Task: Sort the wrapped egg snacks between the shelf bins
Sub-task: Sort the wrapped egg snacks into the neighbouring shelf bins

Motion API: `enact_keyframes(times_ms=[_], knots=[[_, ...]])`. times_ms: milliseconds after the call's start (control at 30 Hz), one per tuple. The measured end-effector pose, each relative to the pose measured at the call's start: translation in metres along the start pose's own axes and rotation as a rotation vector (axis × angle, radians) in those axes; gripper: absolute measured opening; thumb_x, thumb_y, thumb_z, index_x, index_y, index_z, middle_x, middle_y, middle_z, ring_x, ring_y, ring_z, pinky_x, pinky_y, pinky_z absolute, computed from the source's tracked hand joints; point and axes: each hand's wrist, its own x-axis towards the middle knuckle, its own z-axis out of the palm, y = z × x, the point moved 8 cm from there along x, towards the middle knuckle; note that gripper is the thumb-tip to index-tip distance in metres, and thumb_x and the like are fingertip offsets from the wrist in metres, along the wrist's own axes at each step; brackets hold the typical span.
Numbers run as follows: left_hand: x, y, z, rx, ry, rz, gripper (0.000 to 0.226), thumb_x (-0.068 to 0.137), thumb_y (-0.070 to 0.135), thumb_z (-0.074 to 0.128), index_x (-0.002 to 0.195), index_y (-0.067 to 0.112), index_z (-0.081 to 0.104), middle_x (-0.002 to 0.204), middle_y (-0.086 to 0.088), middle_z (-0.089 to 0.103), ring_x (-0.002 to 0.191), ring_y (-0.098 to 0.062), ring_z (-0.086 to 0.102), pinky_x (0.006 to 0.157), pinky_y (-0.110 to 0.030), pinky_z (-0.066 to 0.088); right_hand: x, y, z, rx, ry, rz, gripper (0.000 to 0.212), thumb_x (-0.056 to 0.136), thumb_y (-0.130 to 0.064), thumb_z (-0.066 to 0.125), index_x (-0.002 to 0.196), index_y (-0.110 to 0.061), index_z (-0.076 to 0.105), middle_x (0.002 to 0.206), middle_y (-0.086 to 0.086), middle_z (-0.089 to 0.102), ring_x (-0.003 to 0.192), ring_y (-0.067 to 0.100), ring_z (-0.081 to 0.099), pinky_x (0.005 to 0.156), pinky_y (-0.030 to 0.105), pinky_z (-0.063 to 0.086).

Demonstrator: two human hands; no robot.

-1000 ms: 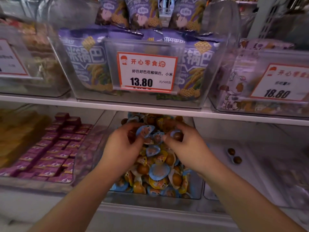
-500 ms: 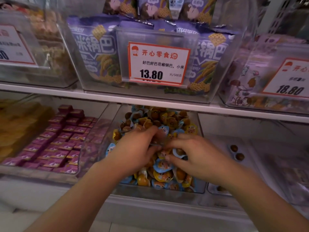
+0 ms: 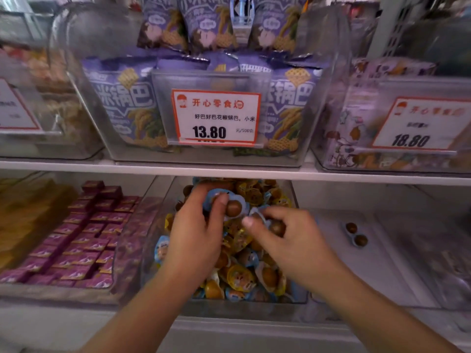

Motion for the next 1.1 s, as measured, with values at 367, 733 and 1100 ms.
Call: enact_keyframes(times_ms=[367, 733, 1100], knots=[[-0.046, 0.069, 0.080, 0.233, -0.290, 0.277, 0.048, 0.104, 0.046, 0.027, 0.144, 0.029, 0.047, 0.142, 0.011, 0.050, 0.134, -0.018, 0.038, 0.108, -0.046, 0.038, -0.027, 0.034, -0.014, 1.065, 0.072, 0.594, 0.039, 0.090, -0.039, 0.065, 0.115, -0.010, 0.069, 0.084, 0.008, 0.069, 0.053, 0.016, 0.060, 0.032, 0.021, 0.035], [-0.034, 0.015, 0.082, 0.383, -0.528, 0.232, 0.049, 0.097, 0.046, 0.042, 0.146, 0.037, 0.042, 0.154, 0.017, 0.034, 0.145, -0.011, 0.029, 0.116, -0.037, 0.031, -0.015, 0.109, -0.092, 0.467, 0.101, 0.545, 0.030, 0.091, -0.020, 0.068, 0.119, -0.009, 0.067, 0.092, 0.013, 0.071, 0.075, 0.021, 0.070, 0.053, 0.034, 0.054], [-0.012, -0.016, 0.063, 0.703, -0.681, 0.220, 0.054, 0.094, 0.058, 0.025, 0.127, 0.034, 0.061, 0.131, 0.013, 0.060, 0.120, -0.014, 0.055, 0.103, -0.037, 0.041, 0.010, 0.089, -0.088, -0.067, 0.216, 0.092, 0.024, 0.093, -0.011, 0.057, 0.106, -0.026, 0.071, 0.108, -0.009, 0.072, 0.106, 0.004, 0.064, 0.095, 0.020, 0.050]])
